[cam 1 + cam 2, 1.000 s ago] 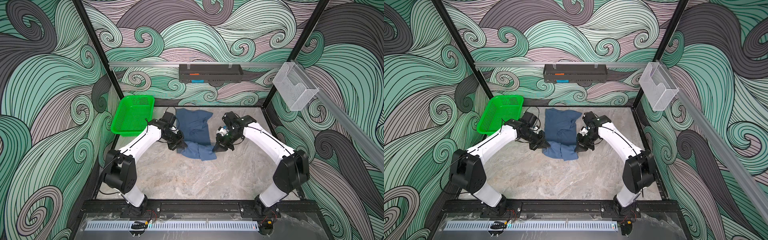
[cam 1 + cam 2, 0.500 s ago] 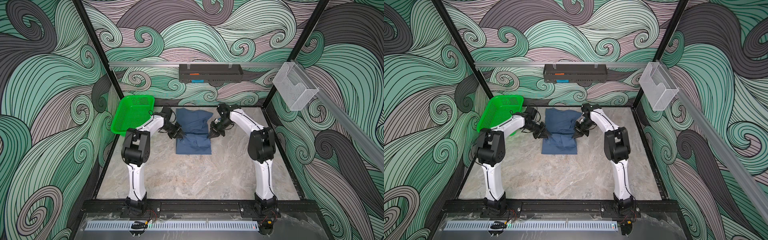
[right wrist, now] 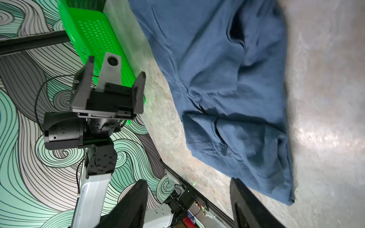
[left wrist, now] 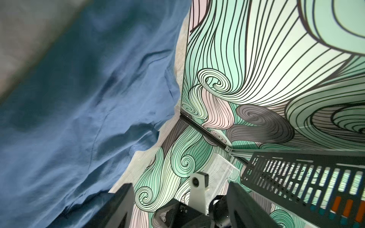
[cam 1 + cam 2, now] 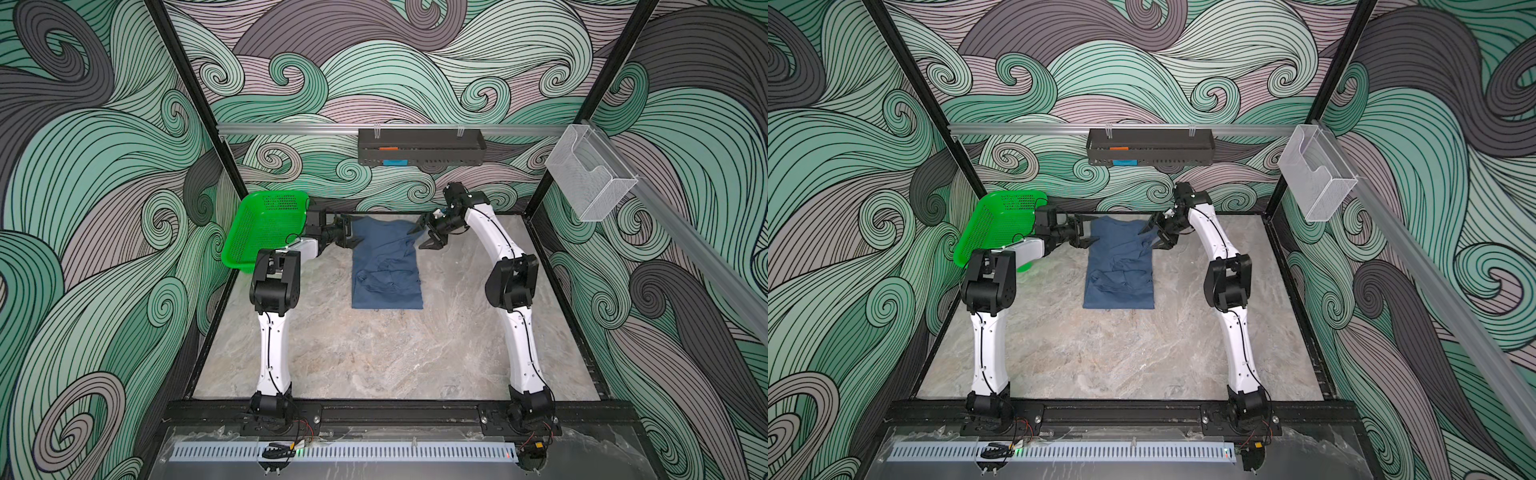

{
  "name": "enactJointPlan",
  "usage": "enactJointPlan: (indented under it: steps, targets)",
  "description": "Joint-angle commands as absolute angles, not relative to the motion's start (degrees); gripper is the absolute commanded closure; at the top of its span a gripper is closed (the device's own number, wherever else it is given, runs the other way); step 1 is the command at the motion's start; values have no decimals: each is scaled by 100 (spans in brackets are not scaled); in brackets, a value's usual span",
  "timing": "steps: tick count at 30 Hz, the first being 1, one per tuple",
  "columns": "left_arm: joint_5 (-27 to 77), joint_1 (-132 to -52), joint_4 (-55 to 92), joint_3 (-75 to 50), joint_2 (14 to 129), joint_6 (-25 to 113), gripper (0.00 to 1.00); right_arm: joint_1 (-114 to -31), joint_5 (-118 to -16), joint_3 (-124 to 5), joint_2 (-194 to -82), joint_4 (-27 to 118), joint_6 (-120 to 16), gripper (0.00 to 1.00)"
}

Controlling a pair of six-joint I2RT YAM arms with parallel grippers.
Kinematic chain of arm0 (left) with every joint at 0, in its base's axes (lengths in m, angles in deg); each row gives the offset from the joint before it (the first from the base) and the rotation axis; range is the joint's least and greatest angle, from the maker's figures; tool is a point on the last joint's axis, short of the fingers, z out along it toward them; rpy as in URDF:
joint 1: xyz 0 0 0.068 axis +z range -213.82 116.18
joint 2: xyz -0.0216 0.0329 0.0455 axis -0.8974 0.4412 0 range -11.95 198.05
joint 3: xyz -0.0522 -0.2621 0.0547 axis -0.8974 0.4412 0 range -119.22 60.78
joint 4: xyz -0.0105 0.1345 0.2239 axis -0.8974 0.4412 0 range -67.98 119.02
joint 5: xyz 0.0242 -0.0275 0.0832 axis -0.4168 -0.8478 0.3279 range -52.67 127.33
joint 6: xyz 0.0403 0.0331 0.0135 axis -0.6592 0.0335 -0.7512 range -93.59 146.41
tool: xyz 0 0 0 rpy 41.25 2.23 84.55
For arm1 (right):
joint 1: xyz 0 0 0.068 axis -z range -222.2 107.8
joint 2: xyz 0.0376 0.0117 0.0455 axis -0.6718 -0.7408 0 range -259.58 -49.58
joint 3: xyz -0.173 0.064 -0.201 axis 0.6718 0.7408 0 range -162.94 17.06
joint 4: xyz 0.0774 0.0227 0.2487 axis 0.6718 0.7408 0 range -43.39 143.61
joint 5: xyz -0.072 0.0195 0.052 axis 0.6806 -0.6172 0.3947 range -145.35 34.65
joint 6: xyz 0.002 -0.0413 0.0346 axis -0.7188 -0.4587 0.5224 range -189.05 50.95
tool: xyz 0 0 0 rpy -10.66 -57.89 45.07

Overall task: Fold and stack t-shirts
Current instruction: Fold the T-shirt.

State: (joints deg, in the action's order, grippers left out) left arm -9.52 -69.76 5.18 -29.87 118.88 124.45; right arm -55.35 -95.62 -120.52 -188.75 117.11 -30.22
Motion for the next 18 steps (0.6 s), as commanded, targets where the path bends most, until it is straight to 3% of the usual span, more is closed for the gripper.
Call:
enactJointPlan:
  steps: [1,3,5,10,18]
  targets:
    - [-1299,-7090,1046,-2740,11281,12185,23,-5718,-9298,-10991,-18272,11920,-3354,32]
    - [-1291,-7191,3066,-2943,10945,10670,23,-5805,-9275,-10259,-18001,11806,-3453,34]
    - [-1098,-7305,4199,-3045,10733,9673,23,-5868,-9162,-9723,-17810,11683,-3470,35]
    - [-1162,-7462,3908,-2118,10441,9701,23,-5907,-9139,-9048,-17768,11243,-3245,40]
    - [-1223,-7472,3789,-1729,10327,9672,22,-5914,-8907,-9651,-18533,11230,-3207,43]
